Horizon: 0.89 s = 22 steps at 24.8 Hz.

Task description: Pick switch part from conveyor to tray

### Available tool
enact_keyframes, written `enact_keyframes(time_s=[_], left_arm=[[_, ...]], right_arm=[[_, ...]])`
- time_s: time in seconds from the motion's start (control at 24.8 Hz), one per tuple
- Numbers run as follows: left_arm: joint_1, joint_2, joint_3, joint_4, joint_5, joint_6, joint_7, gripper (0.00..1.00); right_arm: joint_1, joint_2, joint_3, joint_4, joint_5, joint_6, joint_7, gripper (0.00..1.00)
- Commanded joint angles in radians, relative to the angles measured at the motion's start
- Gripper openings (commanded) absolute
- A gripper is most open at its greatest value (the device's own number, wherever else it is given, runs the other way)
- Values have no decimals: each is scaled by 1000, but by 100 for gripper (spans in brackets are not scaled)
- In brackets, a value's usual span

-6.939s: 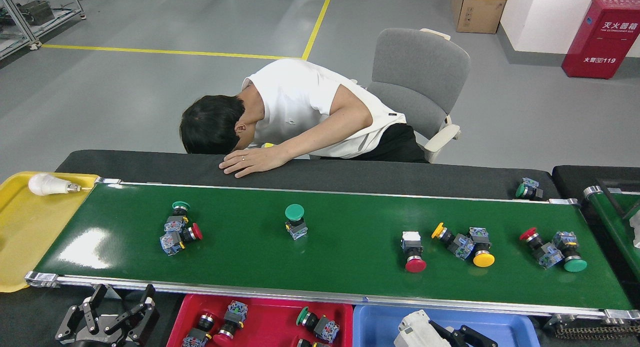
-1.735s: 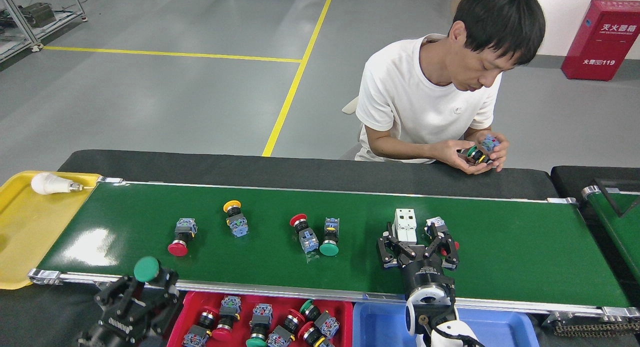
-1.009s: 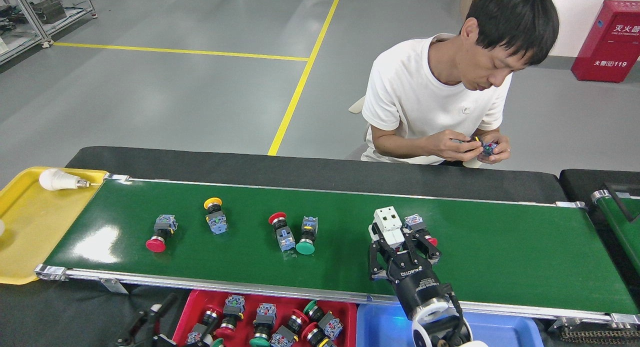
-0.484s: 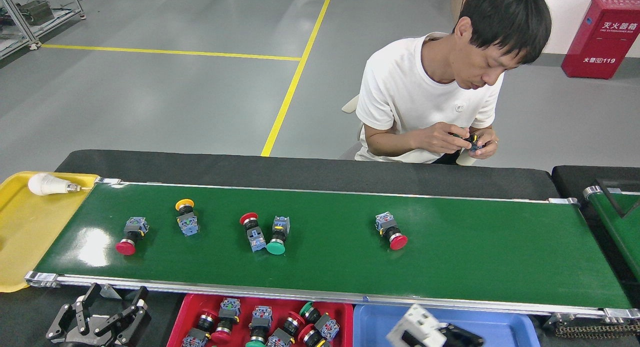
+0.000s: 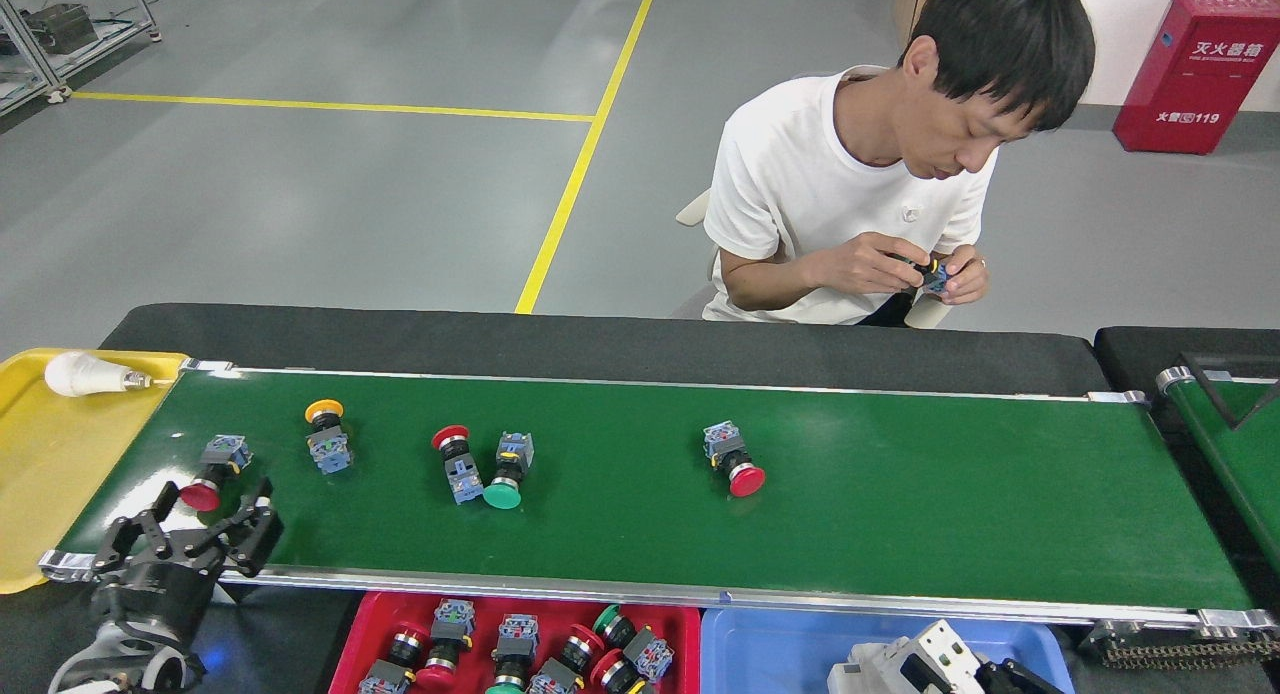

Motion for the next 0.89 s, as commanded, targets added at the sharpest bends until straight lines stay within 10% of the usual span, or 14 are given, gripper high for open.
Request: enact_keyframes(time_s=[0.0, 0.2, 0.4, 0.85], left_arm=[[-49, 35, -35, 62, -2, 29, 54, 100], [-145, 84, -154, 205, 3, 30, 87, 89], [-167, 104, -193, 239, 1, -85, 89, 10], [-144, 78, -194, 202, 23, -94, 107, 4]], right_arm=[[-23, 8, -7, -11, -12, -16, 3, 100], [-137, 11, -2, 2, -15, -16, 9, 100], [-275, 65, 90, 19, 97, 381, 14, 99], [-290, 157, 226, -7, 425, 896, -138, 99]])
